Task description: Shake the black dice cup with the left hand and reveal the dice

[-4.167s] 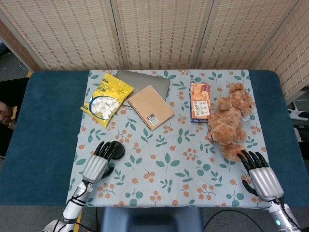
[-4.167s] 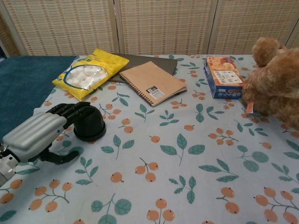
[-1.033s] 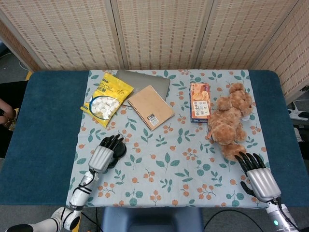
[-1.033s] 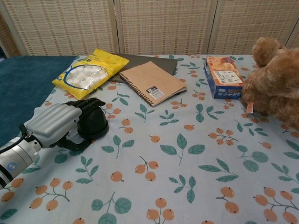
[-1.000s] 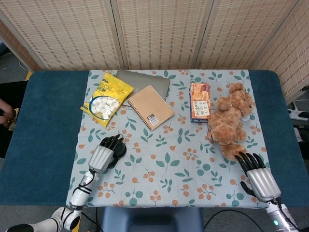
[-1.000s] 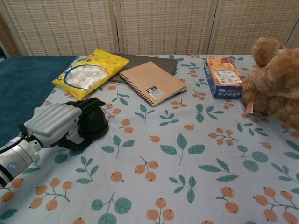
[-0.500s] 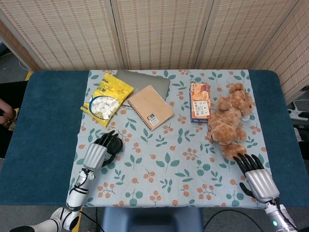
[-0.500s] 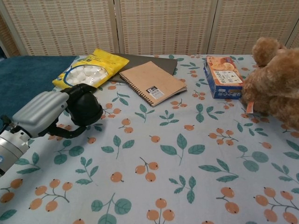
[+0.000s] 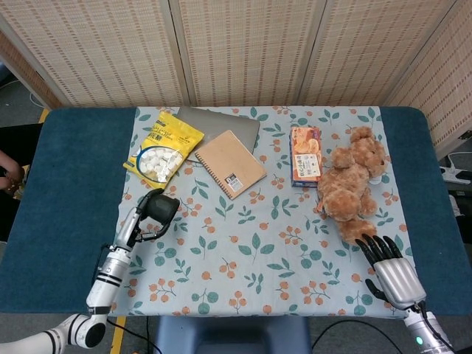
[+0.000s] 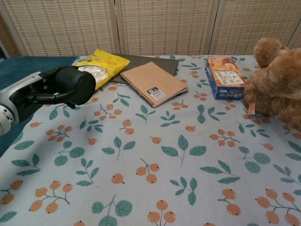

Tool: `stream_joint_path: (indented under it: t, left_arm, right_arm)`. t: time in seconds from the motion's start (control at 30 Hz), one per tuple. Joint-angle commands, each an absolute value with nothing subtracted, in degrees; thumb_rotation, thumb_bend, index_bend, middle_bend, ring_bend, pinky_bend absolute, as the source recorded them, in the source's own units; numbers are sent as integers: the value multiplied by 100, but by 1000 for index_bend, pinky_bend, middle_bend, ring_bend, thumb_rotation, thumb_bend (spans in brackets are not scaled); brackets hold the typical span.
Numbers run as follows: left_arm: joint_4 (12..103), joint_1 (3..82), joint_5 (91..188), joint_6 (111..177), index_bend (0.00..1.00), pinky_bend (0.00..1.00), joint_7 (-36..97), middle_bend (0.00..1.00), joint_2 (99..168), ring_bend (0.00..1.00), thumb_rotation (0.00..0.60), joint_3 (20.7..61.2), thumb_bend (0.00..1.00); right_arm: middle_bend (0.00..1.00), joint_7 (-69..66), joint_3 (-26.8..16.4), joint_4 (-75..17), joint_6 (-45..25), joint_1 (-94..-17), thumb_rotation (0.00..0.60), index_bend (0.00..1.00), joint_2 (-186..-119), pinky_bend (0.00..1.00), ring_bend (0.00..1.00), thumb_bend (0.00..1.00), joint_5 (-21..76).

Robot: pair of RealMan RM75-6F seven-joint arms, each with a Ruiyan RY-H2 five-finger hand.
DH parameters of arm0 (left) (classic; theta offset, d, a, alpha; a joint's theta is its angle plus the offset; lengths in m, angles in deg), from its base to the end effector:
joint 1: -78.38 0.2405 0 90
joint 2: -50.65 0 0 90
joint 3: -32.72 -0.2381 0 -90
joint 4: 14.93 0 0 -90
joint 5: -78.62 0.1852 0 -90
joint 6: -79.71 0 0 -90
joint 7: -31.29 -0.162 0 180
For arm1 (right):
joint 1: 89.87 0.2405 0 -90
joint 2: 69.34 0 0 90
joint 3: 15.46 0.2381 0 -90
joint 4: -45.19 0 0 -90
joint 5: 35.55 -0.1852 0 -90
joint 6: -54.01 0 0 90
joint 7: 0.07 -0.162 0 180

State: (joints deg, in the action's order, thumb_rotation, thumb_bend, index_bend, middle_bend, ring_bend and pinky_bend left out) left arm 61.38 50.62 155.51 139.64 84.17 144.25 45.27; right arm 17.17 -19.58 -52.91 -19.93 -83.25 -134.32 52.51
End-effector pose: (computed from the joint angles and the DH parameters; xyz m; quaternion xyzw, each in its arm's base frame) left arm -0.1938 0.3143 0.0045 -0.3617 -0.7085 -0.5795 0.1770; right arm -0.2743 -0.1715 0.1131 0.7144 -0.3850 0.2600 0.5233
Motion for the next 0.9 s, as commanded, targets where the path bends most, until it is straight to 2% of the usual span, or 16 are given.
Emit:
stream_joint_path:
  t: [0.03,0.13,0.27,0.4,0.5,0.53,0.67,0.8,0.9]
  left_arm:
    - [7190,5014,14932,12182,416,434,11050,466,13194,386,600,5058,724]
    - [7145,4956,15333,11709,406,424,11969,460,12972,375,600,5100,723]
    - [6867,4974,15896,12088,401,419,11851,455,13091,370,600,4915,720]
    - [6725,4965,16009,12260,401,425,11548,455,13178,370,600,4845,722]
    - [6403,4965,16233,12709,409,439,10352,456,13467,373,600,4627,722]
    - [5622,4846,17003,13171,415,448,8311,461,13730,380,600,4268,717]
    - [4714,4967,17259,13867,425,456,5962,465,14501,391,600,4006,706]
    - [2677,4944,17914,15085,424,458,2964,464,15387,391,600,3888,712]
    - [1924,4979,17870,15540,424,460,2596,466,15833,392,600,3922,692]
  right_arm:
    - [0,1734,-1964,-5296,-1991,-8326,600,0,-13440,0,0,269,5253]
    - [0,1744,-1968,-5298,-1999,-8329,600,0,-13442,0,0,269,5259]
    - [0,1736,-1965,-5297,-2003,-8329,600,0,-13440,0,0,269,5254]
    - [0,1727,-1968,-5296,-2003,-8328,600,0,-13437,0,0,269,5263]
    - [0,1716,-1965,-5288,-2006,-8326,600,0,-13433,0,0,269,5265]
    - [0,1714,-1966,-5286,-1990,-8321,600,0,-13436,0,0,269,5255]
    - [0,1717,-1965,-5297,-2005,-8327,600,0,-13435,0,0,269,5254]
    - [0,1721,-1986,-5308,-2022,-8335,600,0,-13427,0,0,269,5293]
    - [0,1702,-1994,-5307,-2037,-8339,600,0,-13419,0,0,269,5318]
